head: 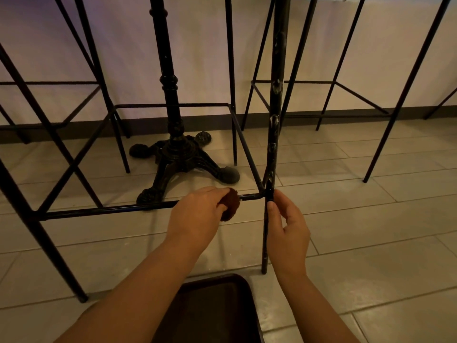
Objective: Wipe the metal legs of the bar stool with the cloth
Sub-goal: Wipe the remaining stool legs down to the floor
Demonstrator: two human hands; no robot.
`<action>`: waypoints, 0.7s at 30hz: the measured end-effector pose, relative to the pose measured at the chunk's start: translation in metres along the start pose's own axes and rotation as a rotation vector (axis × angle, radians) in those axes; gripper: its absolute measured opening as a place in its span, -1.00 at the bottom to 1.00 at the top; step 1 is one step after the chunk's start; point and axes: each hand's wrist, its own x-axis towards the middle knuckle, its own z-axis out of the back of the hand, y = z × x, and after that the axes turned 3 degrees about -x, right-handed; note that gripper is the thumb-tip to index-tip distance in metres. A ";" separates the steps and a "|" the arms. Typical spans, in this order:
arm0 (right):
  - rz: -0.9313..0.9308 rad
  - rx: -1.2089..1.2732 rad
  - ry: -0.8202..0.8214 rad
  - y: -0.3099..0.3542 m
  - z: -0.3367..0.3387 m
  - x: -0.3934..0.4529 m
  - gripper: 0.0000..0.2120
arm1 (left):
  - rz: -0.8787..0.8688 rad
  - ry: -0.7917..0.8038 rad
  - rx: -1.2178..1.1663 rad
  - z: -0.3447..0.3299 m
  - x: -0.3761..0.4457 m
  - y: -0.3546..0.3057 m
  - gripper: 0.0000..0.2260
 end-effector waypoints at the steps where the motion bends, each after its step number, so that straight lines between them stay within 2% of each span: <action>1: -0.027 0.021 -0.009 0.000 0.000 0.004 -0.75 | -0.009 0.001 0.011 -0.001 0.002 -0.002 -0.68; 7: -0.113 0.111 -0.017 -0.001 0.005 0.028 -0.89 | -0.066 0.021 0.040 -0.020 0.014 -0.021 -0.74; 16: -0.121 0.142 0.014 -0.007 0.007 0.029 -0.89 | -0.008 0.001 -0.117 -0.017 0.012 -0.023 -0.75; 21: -0.121 0.151 0.003 -0.008 0.006 0.030 -0.91 | -0.034 0.153 0.092 -0.016 0.025 -0.037 -0.75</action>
